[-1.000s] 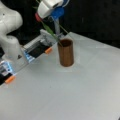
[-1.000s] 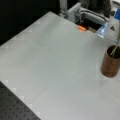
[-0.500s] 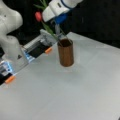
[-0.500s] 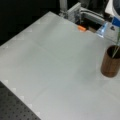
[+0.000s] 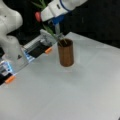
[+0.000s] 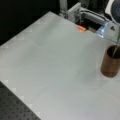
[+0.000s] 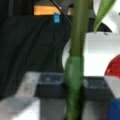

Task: Flower insertion into a vase

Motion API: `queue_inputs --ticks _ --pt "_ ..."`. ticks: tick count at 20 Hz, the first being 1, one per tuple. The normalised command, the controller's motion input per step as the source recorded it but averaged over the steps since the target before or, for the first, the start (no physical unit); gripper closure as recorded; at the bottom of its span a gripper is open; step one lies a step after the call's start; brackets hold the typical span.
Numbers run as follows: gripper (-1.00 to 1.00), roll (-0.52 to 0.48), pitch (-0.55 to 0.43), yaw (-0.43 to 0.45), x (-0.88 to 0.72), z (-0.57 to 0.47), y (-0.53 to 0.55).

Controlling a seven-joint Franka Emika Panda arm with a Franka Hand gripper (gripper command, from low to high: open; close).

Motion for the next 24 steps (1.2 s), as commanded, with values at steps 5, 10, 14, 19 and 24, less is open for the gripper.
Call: queue_inputs --ticks 5,10,14,19,24 --pt "1.00 -0.269 0.212 0.037 0.12 -0.03 0.07" --pt "1.00 -0.237 0.116 0.039 0.19 -0.08 0.10" --pt "1.00 -0.211 0.032 0.032 0.24 -0.13 0.11" --pt "1.00 -0.197 -0.006 0.018 0.24 -0.12 0.11" --pt "1.00 -0.163 -0.067 0.009 0.25 -0.22 0.10"
